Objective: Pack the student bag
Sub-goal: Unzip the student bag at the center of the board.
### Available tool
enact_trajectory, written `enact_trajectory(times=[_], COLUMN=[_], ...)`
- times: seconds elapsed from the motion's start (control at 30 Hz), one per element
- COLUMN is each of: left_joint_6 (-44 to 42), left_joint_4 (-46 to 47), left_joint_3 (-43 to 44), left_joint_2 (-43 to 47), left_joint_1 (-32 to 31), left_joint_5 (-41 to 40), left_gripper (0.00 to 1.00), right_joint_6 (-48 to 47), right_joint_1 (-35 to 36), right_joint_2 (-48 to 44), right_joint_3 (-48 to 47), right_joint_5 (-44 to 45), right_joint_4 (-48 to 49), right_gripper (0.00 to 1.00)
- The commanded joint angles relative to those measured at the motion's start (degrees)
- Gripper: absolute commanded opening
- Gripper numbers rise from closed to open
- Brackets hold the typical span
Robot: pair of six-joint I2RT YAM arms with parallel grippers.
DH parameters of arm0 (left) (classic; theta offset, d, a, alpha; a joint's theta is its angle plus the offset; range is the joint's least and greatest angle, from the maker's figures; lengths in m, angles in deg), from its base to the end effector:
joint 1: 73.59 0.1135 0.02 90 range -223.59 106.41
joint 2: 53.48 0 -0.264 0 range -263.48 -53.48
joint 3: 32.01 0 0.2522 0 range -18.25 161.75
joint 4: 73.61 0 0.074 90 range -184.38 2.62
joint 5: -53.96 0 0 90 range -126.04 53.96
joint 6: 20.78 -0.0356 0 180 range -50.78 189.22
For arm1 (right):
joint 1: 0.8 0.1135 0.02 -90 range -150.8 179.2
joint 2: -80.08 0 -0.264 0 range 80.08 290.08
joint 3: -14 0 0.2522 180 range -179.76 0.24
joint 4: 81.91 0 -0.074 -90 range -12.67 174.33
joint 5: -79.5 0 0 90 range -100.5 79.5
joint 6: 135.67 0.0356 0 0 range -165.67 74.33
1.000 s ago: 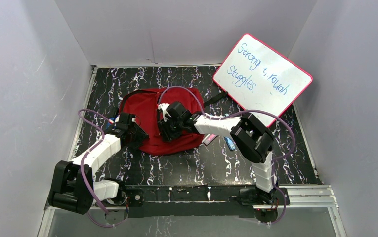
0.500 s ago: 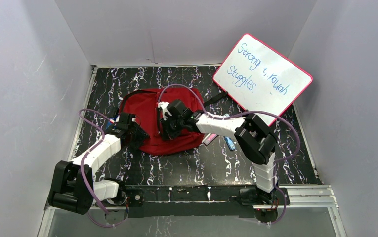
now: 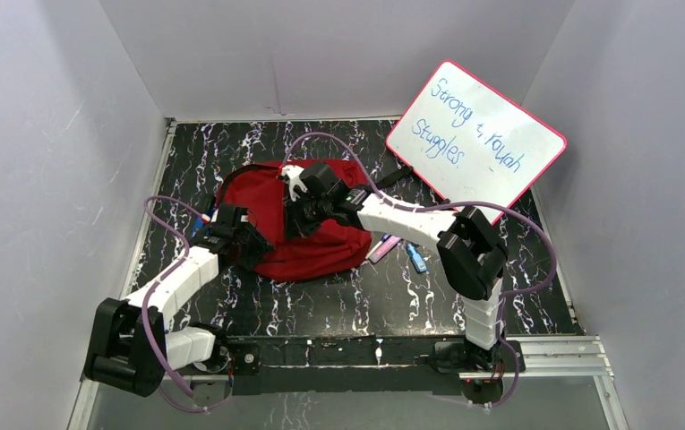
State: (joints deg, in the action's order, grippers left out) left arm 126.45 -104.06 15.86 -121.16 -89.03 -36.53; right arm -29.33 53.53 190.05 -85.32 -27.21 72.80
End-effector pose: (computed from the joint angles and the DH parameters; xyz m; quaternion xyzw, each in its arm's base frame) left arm 0.2190 -0.0602 0.1880 -0.3368 0.8781 -0.1981 0.2762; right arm 0.2515 0.3679 0.2516 -0.3493 0.8118 0.3656 0.2919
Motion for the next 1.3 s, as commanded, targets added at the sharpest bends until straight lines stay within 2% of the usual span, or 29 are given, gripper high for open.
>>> enact_trajectory(times=[0.0, 0.43, 0.67, 0.9, 1.27], left_joint_6=[0.69, 3.01, 3.12, 4.59, 3.79], left_joint_4=[-0.41, 3.21, 6.18, 6.96, 7.14], left_joint_3=[0.61, -0.62, -5.45, -10.88, -12.03], left_joint_2=[2.50, 2.15, -2.26, -3.01, -5.18], left_joint_1=[-1.64, -4.32, -5.37, -5.56, -5.56], left_joint_5=[0.49, 0.49, -0.82, -1.91, -2.60], left_gripper=[0.39, 0.39, 0.38, 0.37, 0.37], right_joint_6=[3.11, 6.25, 7.41, 11.82, 12.69], right_joint_1=[-2.11, -3.46, -4.28, -6.41, -10.28], right_joint_2=[0.38, 3.49, 4.26, 5.21, 11.57], right_joint_3=[-4.50, -5.99, -6.87, -7.61, -15.40], right_joint_5=[-1.49, -4.73, -4.65, -5.81, -4.53], right_joint_4=[2.03, 2.68, 2.98, 6.46, 7.04], right_gripper=[0.00, 0.00, 0.00, 0.00, 0.00])
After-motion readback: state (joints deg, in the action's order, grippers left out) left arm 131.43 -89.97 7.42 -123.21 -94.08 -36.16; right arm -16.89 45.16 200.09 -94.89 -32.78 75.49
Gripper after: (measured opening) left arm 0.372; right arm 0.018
